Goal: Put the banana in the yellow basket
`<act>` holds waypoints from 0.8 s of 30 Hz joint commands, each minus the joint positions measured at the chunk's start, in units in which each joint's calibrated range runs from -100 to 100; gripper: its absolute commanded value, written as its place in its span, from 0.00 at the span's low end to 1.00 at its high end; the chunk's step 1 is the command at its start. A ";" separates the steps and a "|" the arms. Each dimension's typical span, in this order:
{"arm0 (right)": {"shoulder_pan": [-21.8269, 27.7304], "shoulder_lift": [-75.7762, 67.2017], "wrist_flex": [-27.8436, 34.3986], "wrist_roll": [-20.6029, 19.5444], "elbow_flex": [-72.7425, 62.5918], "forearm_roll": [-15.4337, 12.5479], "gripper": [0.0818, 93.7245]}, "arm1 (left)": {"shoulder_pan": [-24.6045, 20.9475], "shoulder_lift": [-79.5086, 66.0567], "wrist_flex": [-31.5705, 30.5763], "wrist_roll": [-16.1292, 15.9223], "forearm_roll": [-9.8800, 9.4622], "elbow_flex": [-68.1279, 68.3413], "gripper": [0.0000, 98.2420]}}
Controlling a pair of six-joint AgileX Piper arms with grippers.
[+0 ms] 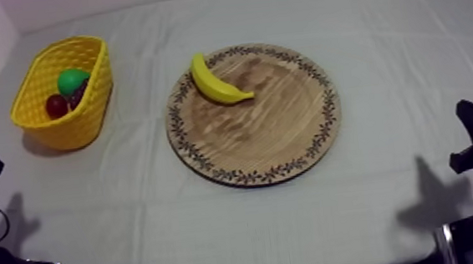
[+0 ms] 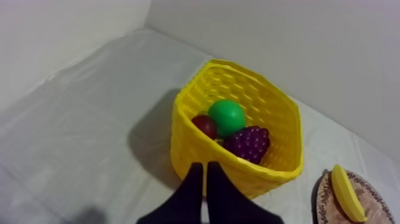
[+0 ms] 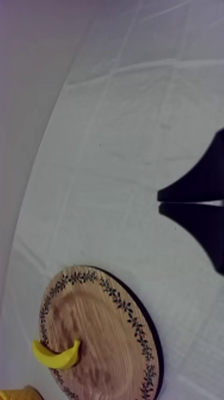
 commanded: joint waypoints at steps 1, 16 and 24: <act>0.00 0.00 -0.03 -0.01 0.05 -0.02 0.00 | 0.02 -0.04 -0.02 -0.01 0.00 0.05 0.00; 0.00 0.00 -0.03 -0.01 0.05 -0.02 0.00 | 7.79 -0.21 -0.31 -0.13 -0.02 0.13 0.00; 0.00 0.00 -0.03 -0.01 0.05 -0.02 0.00 | 14.45 -0.30 -0.18 -0.79 -0.03 0.04 0.00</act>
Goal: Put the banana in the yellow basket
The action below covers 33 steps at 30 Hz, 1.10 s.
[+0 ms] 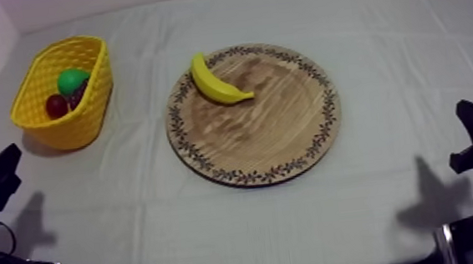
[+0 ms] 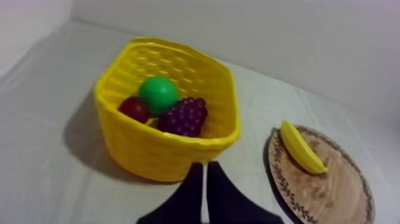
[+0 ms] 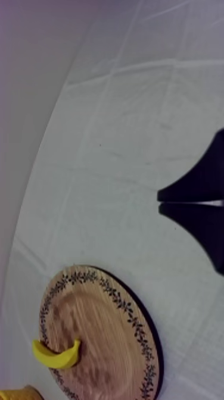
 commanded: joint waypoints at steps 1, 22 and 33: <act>0.00 0.00 -0.03 -0.01 0.05 -0.02 0.00 | 2.44 0.00 0.37 -0.39 -0.01 -0.36 0.00; 0.00 0.00 -0.03 -0.01 0.05 -0.02 0.00 | 6.74 41.98 15.92 -7.21 5.25 -32.01 0.00; 0.00 0.00 -0.03 -0.01 0.05 -0.02 0.00 | 10.95 68.28 32.58 -6.60 4.53 -62.60 0.00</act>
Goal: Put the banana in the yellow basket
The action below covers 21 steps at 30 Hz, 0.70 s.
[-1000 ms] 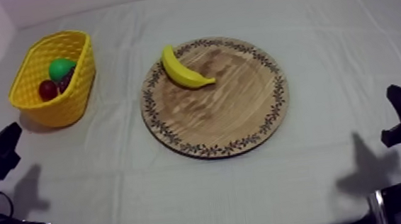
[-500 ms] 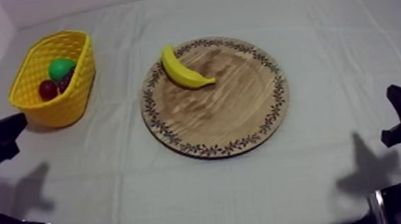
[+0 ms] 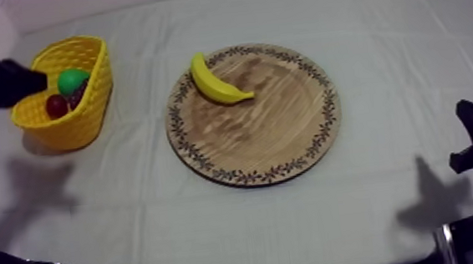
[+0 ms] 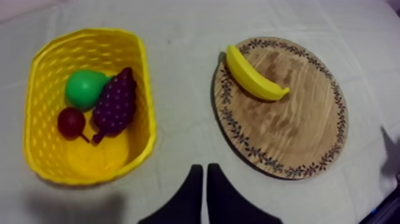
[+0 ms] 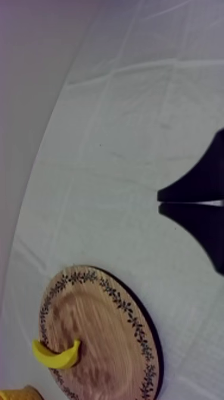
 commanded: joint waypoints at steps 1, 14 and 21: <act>0.00 0.00 -0.03 -0.01 0.05 -0.02 0.00 | 1.23 10.56 4.58 0.28 -0.40 -12.77 0.00; 0.00 0.00 -0.03 -0.01 0.05 -0.02 0.00 | 9.75 36.35 23.09 0.30 -4.50 -40.30 0.00; 0.00 0.00 -0.03 -0.01 0.05 -0.02 0.00 | 12.65 47.63 29.82 -0.43 -4.55 -54.10 0.00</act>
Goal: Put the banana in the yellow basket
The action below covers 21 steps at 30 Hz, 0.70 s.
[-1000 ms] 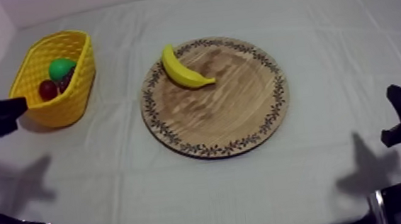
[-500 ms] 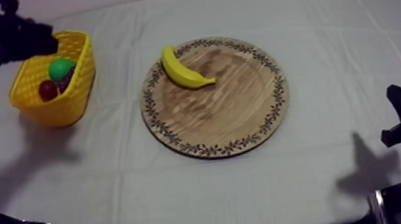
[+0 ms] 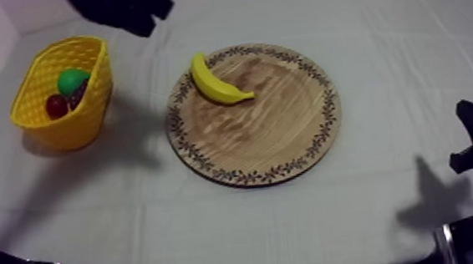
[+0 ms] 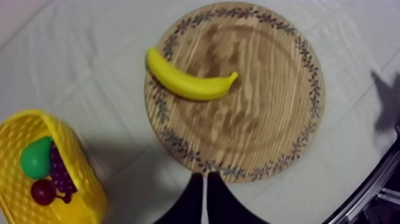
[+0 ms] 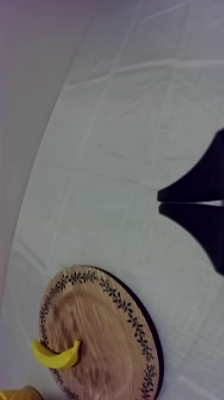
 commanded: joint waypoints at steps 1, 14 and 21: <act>0.00 0.00 -0.03 -0.01 0.05 -0.02 0.00 | 0.73 5.22 1.34 0.01 -0.05 -7.22 0.00; 0.00 0.00 -0.03 -0.01 0.05 -0.02 0.00 | 1.62 12.67 2.32 8.28 0.08 -13.33 0.00; 0.00 0.00 -0.03 -0.01 0.05 -0.02 0.00 | 0.39 13.83 2.10 23.54 1.31 -16.05 0.00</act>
